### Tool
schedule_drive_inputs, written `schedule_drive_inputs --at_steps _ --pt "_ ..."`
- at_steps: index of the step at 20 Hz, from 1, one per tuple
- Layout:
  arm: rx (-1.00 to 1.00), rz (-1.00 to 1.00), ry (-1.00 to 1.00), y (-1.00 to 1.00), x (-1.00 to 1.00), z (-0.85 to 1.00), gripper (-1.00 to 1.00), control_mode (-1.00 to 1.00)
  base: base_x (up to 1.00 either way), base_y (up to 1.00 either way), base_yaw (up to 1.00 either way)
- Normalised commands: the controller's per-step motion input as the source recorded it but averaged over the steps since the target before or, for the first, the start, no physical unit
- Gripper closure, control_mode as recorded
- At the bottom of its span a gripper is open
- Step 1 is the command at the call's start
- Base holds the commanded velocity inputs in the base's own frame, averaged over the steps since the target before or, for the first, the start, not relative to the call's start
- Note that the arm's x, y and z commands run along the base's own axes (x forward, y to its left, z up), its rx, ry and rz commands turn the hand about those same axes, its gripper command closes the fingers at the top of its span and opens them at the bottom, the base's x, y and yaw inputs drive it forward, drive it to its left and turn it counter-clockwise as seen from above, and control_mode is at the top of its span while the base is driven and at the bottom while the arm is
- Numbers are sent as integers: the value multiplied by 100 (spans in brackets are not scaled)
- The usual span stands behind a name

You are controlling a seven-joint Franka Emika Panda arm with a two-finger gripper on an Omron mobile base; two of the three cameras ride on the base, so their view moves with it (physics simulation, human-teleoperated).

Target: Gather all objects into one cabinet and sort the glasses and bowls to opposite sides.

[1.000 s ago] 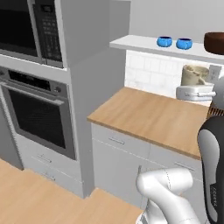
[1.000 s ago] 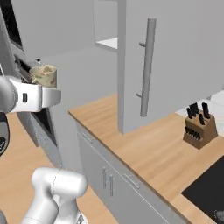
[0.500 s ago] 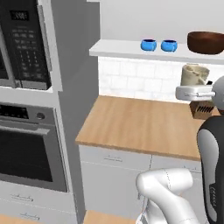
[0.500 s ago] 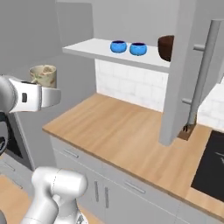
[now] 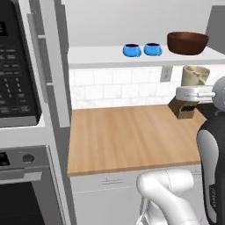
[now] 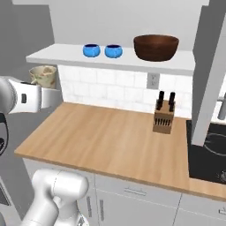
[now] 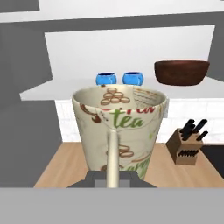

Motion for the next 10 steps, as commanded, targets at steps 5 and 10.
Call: schedule_drive_inputs --at_steps 5,10 --pt "0 0 0 0 0 0 100 100 41 35 -47" --pt "0 0 0 0 0 0 100 100 26 22 -31"
